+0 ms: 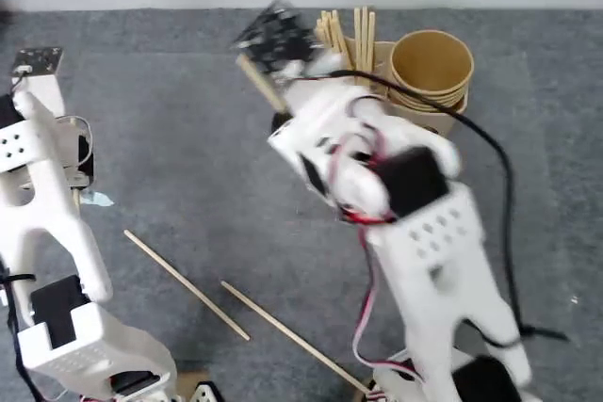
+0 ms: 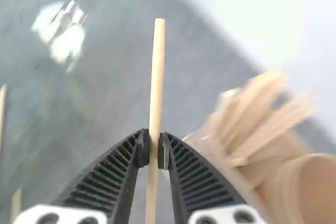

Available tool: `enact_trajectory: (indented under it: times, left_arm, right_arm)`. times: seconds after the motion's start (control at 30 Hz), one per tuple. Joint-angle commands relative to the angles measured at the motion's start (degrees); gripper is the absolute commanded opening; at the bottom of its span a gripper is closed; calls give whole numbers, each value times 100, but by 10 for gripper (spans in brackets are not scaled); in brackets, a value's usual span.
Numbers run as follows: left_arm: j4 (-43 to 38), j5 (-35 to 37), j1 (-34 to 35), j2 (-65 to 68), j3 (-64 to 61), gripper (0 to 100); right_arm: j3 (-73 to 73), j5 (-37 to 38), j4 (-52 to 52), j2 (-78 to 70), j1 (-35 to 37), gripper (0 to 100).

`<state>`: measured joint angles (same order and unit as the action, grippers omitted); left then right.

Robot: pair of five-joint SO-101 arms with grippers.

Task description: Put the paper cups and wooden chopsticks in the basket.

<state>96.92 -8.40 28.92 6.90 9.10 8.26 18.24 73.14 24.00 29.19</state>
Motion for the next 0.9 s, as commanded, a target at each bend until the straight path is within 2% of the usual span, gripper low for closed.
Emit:
enact_trajectory:
  times: [0.0,0.3,0.6,0.77,0.87]
  left_arm:
    - [-18,53,18,-273,295,11]
    - [-18,53,26,-220,295,11]
    - [0,53,62,-220,295,11]
    - [-26,53,149,-211,295,11]
    - [-18,53,149,-264,295,11]
  right_arm:
    - [132,-26,-804,637,-426,8]
    - [-237,-1248,-2905,866,-1578,8]
    - [-2602,-1301,-6229,919,-1710,7]
    - [-3473,-1301,-7345,848,-1684,7]
    - [-3833,-1292,-7521,848,-1684,10]
